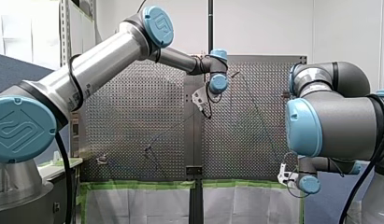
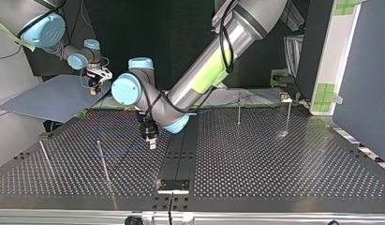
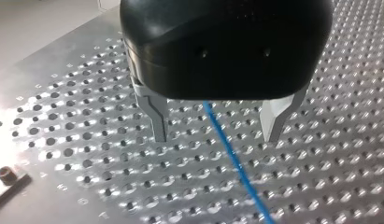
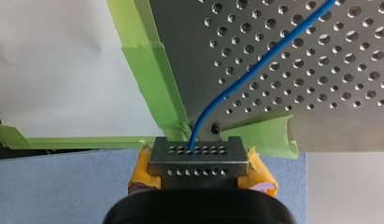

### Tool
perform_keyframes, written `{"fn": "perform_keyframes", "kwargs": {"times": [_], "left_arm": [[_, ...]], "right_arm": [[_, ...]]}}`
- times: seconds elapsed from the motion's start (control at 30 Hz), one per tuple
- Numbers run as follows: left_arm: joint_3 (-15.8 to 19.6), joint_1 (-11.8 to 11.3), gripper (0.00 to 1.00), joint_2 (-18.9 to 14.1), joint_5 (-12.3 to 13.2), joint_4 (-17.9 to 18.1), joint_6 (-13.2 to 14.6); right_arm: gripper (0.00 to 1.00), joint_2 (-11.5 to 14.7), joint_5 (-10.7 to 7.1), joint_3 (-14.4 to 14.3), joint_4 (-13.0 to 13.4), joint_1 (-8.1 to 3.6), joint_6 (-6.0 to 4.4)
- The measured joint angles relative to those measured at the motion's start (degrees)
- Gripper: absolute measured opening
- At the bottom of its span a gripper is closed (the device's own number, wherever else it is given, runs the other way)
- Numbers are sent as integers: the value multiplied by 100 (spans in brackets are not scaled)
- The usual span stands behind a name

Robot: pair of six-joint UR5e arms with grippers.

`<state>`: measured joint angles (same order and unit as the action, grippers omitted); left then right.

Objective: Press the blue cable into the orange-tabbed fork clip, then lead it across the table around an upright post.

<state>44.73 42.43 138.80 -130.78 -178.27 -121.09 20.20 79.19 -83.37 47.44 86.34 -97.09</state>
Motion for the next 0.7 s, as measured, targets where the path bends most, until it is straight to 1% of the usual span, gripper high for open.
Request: {"fn": "perform_keyframes", "kwargs": {"times": [0.17, 0.37, 0.43, 0.57, 0.7], "left_arm": [[5, 10, 97, -1, 240, -162, -256], [10, 15, 97, -1, 527, -350, -555], [12, 8, 97, -3, 573, -422, -669], [14, -28, 97, -5, 550, -491, -880], [15, -44, 97, -6, 589, -505, -1036]], "right_arm": [[0, 0, -2, 0, -8, 26, 40], [0, 1, -19, 0, -14, 44, 60], [0, 1, -16, 0, -19, 51, 95], [0, 0, -10, 1, -36, 67, 181], [0, 0, -8, 13, -51, 71, 222]]}}
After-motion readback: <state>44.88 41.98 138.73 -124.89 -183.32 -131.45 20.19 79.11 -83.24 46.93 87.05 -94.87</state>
